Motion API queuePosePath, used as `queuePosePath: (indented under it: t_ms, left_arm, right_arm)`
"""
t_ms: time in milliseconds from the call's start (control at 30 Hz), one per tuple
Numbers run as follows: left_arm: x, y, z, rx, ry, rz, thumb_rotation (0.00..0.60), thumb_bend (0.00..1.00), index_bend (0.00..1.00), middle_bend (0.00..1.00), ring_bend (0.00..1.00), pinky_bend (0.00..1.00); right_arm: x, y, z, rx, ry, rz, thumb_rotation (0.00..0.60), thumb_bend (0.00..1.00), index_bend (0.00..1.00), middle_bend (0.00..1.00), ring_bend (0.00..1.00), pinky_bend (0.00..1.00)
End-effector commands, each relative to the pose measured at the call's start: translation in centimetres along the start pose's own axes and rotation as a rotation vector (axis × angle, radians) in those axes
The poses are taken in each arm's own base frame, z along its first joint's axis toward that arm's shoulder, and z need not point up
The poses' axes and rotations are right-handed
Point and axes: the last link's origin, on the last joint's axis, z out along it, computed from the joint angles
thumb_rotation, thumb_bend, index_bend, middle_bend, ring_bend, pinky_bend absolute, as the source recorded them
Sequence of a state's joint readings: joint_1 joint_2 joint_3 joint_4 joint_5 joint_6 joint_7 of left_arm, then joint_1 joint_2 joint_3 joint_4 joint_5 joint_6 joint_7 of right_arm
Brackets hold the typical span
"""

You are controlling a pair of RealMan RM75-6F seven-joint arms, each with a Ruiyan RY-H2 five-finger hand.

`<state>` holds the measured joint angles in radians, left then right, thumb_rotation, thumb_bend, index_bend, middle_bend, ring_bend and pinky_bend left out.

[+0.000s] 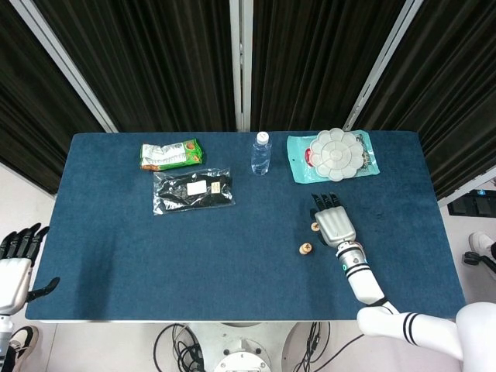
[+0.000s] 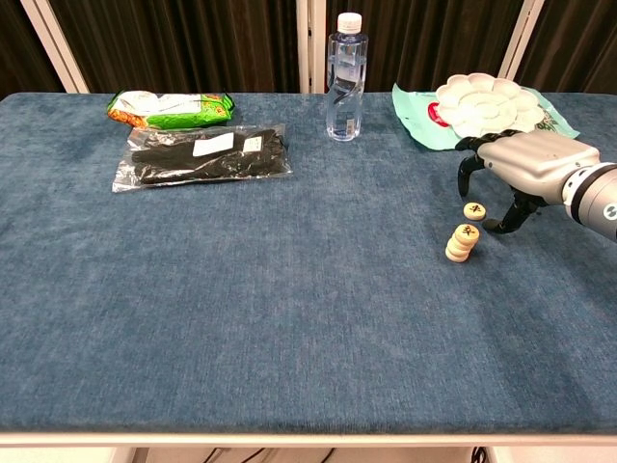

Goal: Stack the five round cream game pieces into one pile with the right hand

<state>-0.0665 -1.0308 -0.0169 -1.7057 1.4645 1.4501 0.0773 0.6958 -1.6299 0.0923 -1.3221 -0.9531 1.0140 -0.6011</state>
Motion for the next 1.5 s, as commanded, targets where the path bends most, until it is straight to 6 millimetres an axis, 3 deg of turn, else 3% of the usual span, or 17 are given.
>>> queuePosePath:
  t_ms: [33,600,1000,1200,1500]
  left_arm:
    - [0.0,0.0,0.0,-0.001,0.002,0.000,0.600,0.19,0.04,0.00,0.00,0.00]
    - [0.0,0.0,0.0,-0.005,-0.001,-0.008,0.600,0.19,0.04,0.00,0.00,0.00]
    - [0.0,0.0,0.0,-0.006,-0.002,-0.008,0.600,0.19,0.04,0.00,0.00,0.00]
    - [0.0,0.0,-0.1,-0.008,0.000,-0.008,0.600,0.19,0.04,0.00,0.00,0.00]
    - [0.1,0.2,-0.2,-0.015,0.003,-0.006,0.600,0.19,0.04,0.00,0.00,0.00]
  right_arm:
    - [0.0,0.0,0.1,-0.002,0.000,0.001,0.600,0.24,0.40,0.05,0.00,0.00]
    - [0.0,-0.2,0.3,0.002,-0.011,0.010,0.600,0.24,0.43,0.06,0.00,0.00]
    - [0.0,-0.2,0.4,0.000,-0.006,0.009,0.600,0.26,0.51,0.07,0.00,0.00]
    - [1.5,0.1,-0.1,0.011,0.033,0.036,0.600,0.26,0.51,0.08,0.00,0.00]
    - [4.4,-0.2,-3.2,0.108,0.070,0.015,0.600,0.26,0.52,0.08,0.00,0.00]
